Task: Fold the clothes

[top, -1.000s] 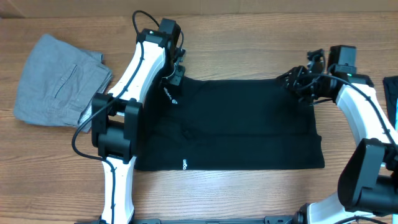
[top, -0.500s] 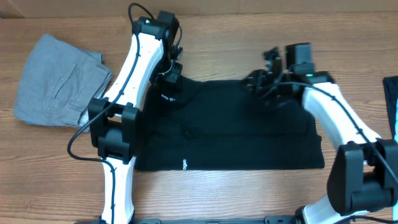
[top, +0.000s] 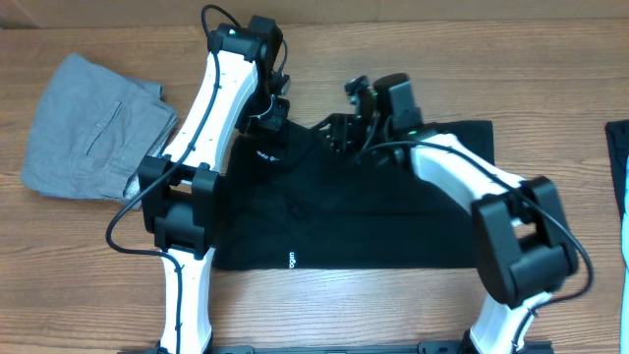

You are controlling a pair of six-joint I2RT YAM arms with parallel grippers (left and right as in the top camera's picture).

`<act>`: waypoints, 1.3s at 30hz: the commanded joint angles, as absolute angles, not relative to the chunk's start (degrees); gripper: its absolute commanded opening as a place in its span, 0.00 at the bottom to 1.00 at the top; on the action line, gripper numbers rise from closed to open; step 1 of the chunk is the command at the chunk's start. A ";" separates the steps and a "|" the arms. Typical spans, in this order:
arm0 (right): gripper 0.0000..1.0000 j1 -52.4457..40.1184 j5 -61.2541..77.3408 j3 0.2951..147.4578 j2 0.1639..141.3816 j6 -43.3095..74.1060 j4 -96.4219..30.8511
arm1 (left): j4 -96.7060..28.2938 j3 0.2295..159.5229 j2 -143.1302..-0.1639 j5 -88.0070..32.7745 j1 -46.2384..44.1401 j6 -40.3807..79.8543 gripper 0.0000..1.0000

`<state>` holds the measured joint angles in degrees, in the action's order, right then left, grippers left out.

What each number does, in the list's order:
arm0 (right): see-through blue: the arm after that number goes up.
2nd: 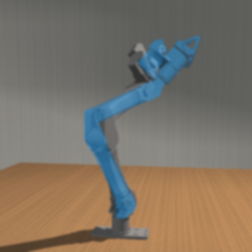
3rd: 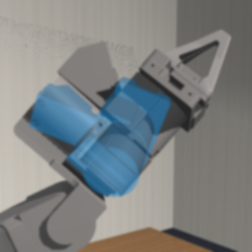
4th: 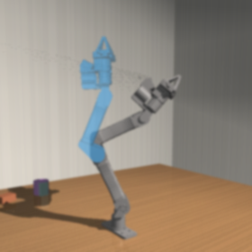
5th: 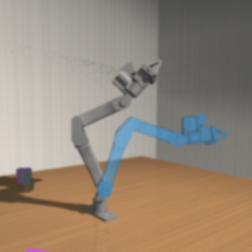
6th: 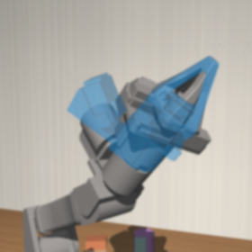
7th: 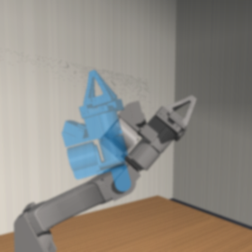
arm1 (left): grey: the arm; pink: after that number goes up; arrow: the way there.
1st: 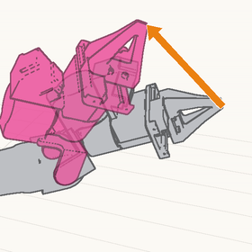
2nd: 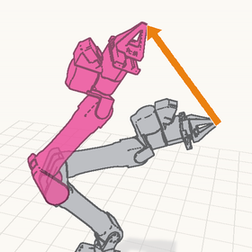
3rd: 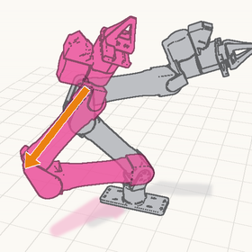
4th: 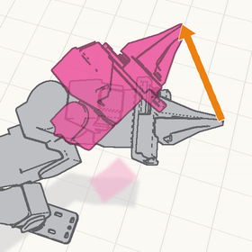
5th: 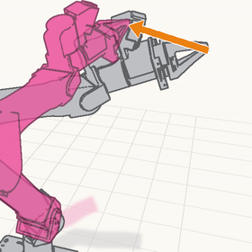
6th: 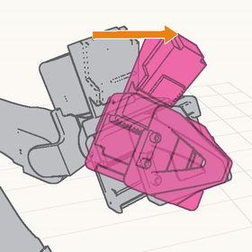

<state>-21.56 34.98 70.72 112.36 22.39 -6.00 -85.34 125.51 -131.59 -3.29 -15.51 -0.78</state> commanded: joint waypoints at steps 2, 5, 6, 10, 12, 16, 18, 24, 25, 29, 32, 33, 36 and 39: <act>0.57 -24.40 34.57 71.22 116.27 24.08 -1.72 | -85.32 126.65 -129.82 -6.83 -15.46 0.21 0.04; 0.56 -25.56 32.38 71.22 118.41 24.10 0.54 | -85.21 126.65 -129.82 -7.60 -15.46 0.23 0.04; 0.55 -25.87 30.85 71.22 119.02 24.10 0.97 | -85.21 126.65 -129.82 -7.66 -15.46 0.23 0.04; 0.54 -26.63 25.04 71.22 120.60 24.36 3.40 | -85.14 126.65 -129.82 -10.09 -15.46 -0.01 0.04; 0.54 -26.63 24.01 71.22 120.64 26.11 5.80 | -85.21 126.65 -129.82 -11.07 -15.46 -0.05 0.04; 0.54 -26.74 23.51 71.22 120.66 28.95 9.28 | -85.25 126.65 -129.82 -13.02 -15.46 -0.43 0.04; 0.53 -27.03 21.61 71.22 120.66 30.13 9.61 | -85.25 126.65 -129.82 -14.33 -15.46 -1.43 0.04; 0.54 -28.64 18.72 71.22 120.88 30.09 9.63 | -85.01 126.65 -129.82 -14.94 -15.46 -1.78 0.04; 0.54 -28.99 18.65 71.22 121.01 30.11 9.82 | -84.82 126.65 -129.82 -14.96 -15.46 -1.78 0.04; 0.53 -30.20 17.96 71.22 122.41 30.39 10.28 | -84.58 126.65 -129.82 -15.09 -15.46 -1.80 0.04; 0.49 -30.37 17.61 71.22 123.63 31.90 10.26 | -84.64 126.65 -129.82 -15.09 -15.46 -1.80 0.04; 0.48 -30.37 17.56 71.22 124.18 32.25 10.26 | -84.64 126.65 -129.82 -15.09 -15.46 -1.78 0.04; 0.40 -30.37 17.39 71.22 124.66 32.21 9.61 | -84.60 126.65 -129.82 -15.03 -15.46 -1.78 0.04; 0.30 -29.47 17.50 71.29 124.64 32.18 8.71 | -84.64 126.65 -129.82 -14.83 -15.44 -1.78 0.04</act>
